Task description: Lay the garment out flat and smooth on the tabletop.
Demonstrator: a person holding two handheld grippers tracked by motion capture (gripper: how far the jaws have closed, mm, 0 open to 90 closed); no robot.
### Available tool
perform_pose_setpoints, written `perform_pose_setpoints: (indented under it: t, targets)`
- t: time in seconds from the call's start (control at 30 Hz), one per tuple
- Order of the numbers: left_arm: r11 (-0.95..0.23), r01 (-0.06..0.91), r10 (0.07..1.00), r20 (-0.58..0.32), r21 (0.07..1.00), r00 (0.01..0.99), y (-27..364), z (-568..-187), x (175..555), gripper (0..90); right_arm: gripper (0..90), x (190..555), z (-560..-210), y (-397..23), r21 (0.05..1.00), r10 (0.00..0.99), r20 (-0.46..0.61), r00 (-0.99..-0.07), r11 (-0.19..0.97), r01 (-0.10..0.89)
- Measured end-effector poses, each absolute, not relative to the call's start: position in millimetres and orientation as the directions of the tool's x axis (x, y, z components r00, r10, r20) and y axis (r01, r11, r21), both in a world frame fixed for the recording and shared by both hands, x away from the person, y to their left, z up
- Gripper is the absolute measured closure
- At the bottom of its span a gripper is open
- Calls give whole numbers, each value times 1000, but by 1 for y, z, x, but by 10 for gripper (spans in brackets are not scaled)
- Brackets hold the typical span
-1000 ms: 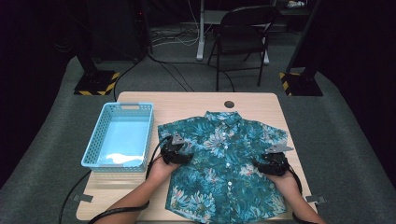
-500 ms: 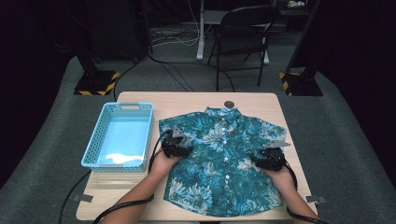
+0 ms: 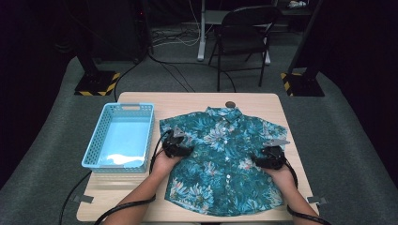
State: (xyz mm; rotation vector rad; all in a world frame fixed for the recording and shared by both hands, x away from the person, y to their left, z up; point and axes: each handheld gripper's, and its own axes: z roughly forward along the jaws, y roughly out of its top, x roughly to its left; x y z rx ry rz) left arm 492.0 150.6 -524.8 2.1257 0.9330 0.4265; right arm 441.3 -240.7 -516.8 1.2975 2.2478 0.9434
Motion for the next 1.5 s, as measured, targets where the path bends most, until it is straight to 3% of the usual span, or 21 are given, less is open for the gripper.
perform_pose_setpoints:
  t: [0.4,0.97,1.5]
  targets:
    - [-405,550,752,-76,730,655,155,-510,486,276,308,441,-506,-235,676,869,29,-495,347,650]
    - [-444,448,679,-35,776,733,168,-458,449,249,277,422,-461,-233,746,844,81,-530,301,594]
    - [-453,452,641,-72,769,764,177,-465,418,239,268,388,-458,-231,766,812,82,-578,320,558]
